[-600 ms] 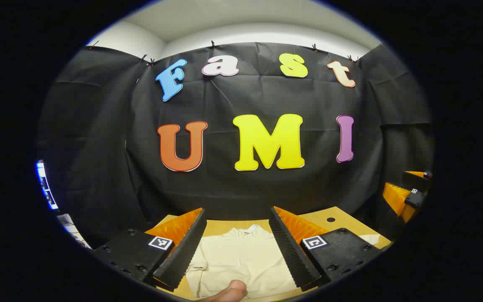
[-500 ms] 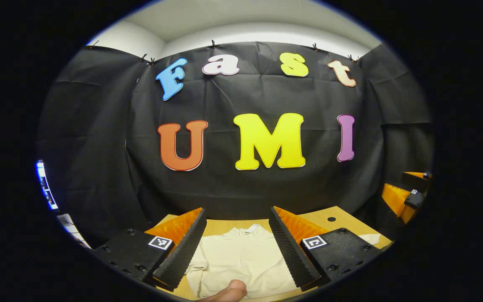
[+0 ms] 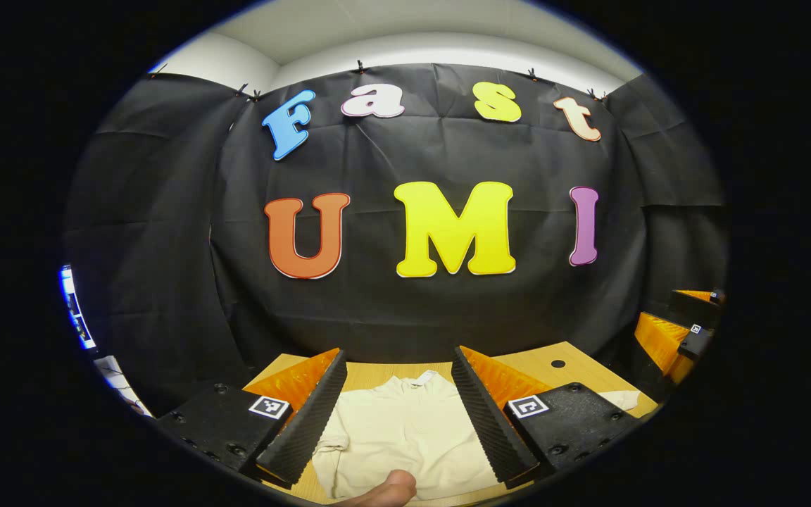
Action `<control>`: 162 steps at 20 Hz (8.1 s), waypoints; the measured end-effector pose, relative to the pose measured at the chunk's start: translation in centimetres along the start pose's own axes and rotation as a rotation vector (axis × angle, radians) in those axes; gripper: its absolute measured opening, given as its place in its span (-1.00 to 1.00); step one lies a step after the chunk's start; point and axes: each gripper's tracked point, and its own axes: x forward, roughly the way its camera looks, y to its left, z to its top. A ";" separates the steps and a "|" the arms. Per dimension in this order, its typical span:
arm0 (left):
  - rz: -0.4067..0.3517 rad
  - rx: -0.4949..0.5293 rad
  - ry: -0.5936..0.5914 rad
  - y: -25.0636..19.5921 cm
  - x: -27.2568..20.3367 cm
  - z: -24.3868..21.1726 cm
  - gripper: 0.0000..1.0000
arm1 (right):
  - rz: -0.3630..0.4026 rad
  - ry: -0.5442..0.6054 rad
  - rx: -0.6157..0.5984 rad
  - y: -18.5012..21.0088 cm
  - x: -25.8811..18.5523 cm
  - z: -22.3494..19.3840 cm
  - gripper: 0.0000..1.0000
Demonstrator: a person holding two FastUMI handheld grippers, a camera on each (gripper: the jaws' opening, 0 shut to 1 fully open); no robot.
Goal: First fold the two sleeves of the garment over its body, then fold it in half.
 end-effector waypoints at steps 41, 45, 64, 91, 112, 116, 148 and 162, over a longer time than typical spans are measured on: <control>0.203 0.081 0.027 -7.6 -4.3 -0.9 0.97 | -0.453 1.056 0.307 -30.2 6.7 -41.7 0.89; 0.216 0.060 0.073 -5.4 -4.2 -2.1 0.97 | -0.476 1.088 0.369 -29.7 6.8 -42.1 0.73; 0.115 0.037 0.122 -2.1 -2.6 -4.3 0.96 | -0.489 1.006 0.337 -28.1 7.8 -38.8 -0.65; 0.108 -0.030 0.098 9.8 -3.2 -6.2 0.97 | -0.037 0.758 0.080 1.9 18.4 -20.8 -0.91; 0.267 -0.020 0.180 23.9 -9.7 -13.7 0.97 | 0.365 0.856 -0.122 42.2 17.6 -27.7 -0.89; 0.277 -0.027 0.220 24.1 -10.5 -15.4 0.97 | 0.344 0.888 -0.161 43.4 18.1 -30.8 -0.86; 0.890 -0.455 0.733 35.2 -15.1 -36.7 0.98 | 0.524 0.856 -0.236 27.9 4.5 -24.9 0.90; 0.819 -0.574 0.872 35.1 -13.6 -38.9 0.33 | 0.433 0.909 -0.177 22.7 2.6 -26.4 0.90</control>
